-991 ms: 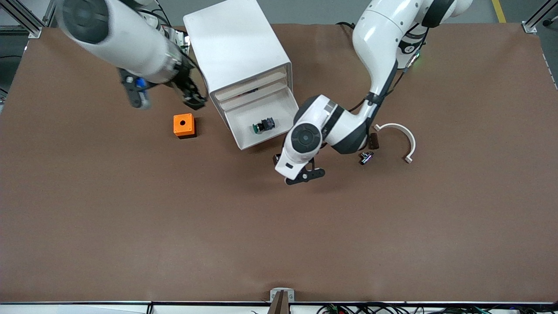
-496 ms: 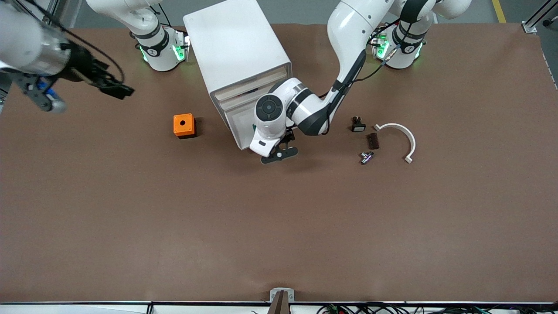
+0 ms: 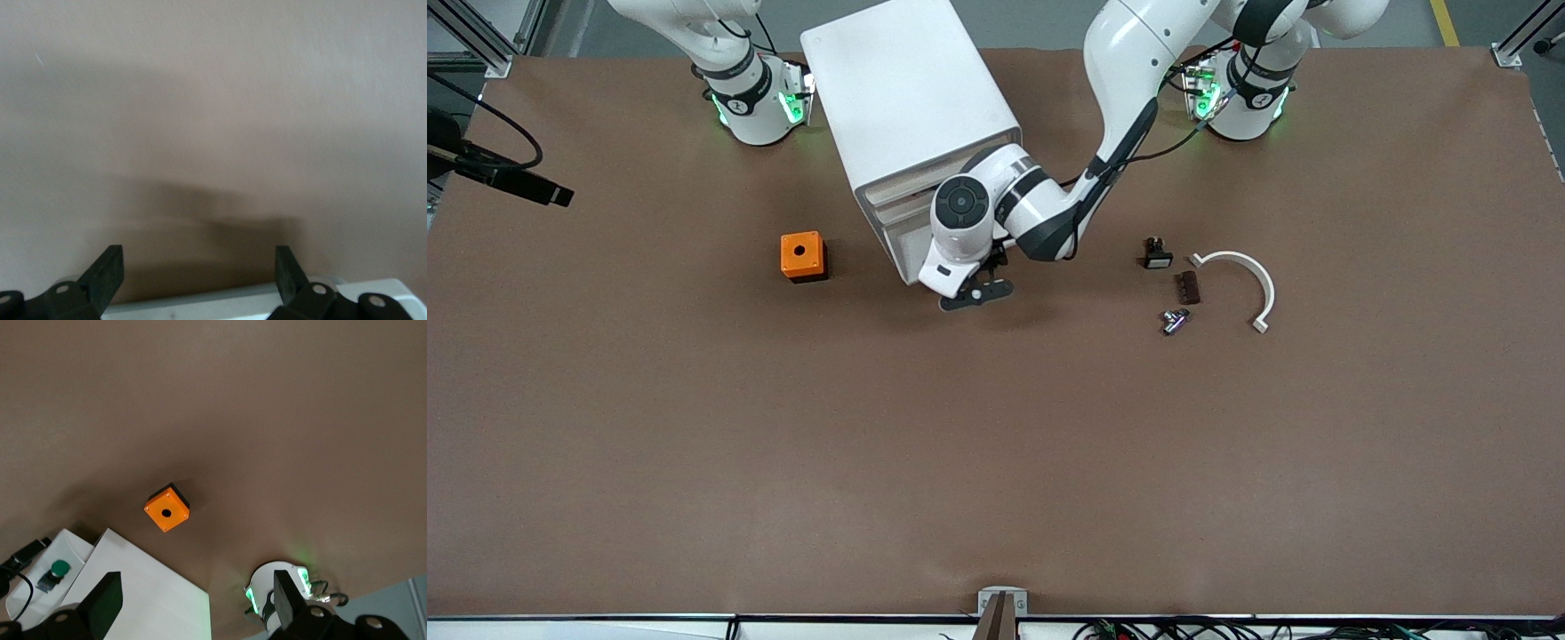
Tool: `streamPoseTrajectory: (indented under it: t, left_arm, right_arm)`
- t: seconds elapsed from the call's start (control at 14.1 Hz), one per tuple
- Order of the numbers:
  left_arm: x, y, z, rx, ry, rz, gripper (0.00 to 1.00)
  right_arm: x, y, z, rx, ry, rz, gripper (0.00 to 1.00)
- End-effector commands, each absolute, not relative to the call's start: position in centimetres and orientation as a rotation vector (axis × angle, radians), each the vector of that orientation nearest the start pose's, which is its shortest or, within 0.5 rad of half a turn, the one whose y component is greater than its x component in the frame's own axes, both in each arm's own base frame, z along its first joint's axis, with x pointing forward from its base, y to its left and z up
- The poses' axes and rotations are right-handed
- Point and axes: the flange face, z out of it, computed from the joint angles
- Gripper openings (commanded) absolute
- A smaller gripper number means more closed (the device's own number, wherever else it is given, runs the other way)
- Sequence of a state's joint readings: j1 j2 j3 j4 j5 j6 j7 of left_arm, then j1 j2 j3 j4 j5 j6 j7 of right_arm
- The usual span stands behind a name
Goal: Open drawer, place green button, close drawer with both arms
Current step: 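Press the drawer fully shut with the left gripper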
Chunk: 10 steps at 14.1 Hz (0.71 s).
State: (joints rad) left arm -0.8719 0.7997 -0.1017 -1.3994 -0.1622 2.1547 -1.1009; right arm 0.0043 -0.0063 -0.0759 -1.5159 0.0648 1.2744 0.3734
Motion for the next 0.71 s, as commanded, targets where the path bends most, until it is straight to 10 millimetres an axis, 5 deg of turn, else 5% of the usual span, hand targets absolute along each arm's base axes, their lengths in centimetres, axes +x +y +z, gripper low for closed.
streamPoseTrajectory:
  t: [0.0,0.64]
  left_arm:
    - [38.5,-61.3,23.8,-3.2,-0.382,0.41,1.0]
    - [35.8,-63.2,24.4,-3.238,-0.371,0.607,1.0]
  right_arm:
    - [51.7,-2.6,63.6,-3.064,0.584,0.307,1.0]
    - [53.0,-3.9,64.9,-3.137,0.225,0.09,1.0]
